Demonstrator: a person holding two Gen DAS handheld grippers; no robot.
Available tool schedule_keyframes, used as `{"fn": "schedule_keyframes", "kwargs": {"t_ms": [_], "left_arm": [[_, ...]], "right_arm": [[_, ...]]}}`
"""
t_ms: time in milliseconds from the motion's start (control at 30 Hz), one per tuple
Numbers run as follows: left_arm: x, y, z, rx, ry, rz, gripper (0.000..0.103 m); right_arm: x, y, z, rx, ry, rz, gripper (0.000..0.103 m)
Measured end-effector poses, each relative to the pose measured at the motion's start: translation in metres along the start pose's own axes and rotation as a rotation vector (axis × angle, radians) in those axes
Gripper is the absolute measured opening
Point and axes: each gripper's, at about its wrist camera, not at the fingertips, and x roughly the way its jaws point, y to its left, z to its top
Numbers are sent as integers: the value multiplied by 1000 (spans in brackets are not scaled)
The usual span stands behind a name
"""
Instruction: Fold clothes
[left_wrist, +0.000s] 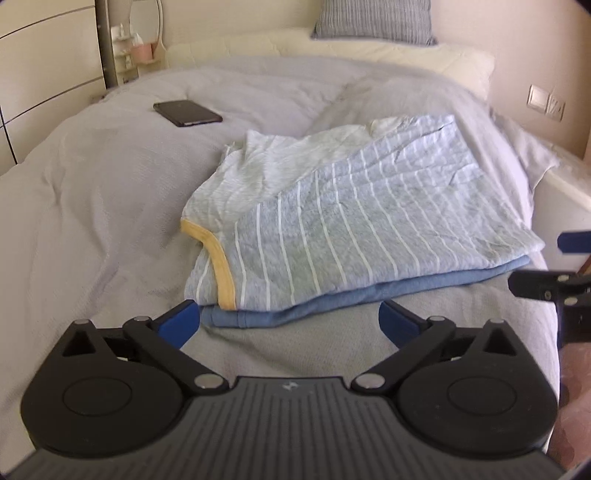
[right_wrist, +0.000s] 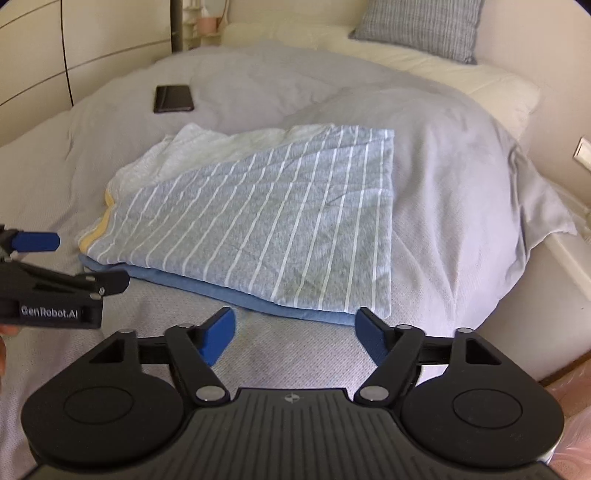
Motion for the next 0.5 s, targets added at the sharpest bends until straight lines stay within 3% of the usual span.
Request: {"fn": "schedule_keyframes", "kwargs": {"t_ms": [67, 300, 367, 500], "left_arm": [[-5, 2, -14, 1, -31, -14, 102], [-17, 10, -38, -57, -99, -46, 102], [-23, 15, -38, -74, -156, -33, 102], [-30, 22, -38, -102, -184, 2, 102]], "right_arm": [[-3, 4, -6, -9, -48, -9, 92], [-1, 20, -31, 6, -116, -9, 97], [-1, 26, -36, 8, -138, -11, 97], [-6, 36, -44, 7, -193, -17, 100]]}}
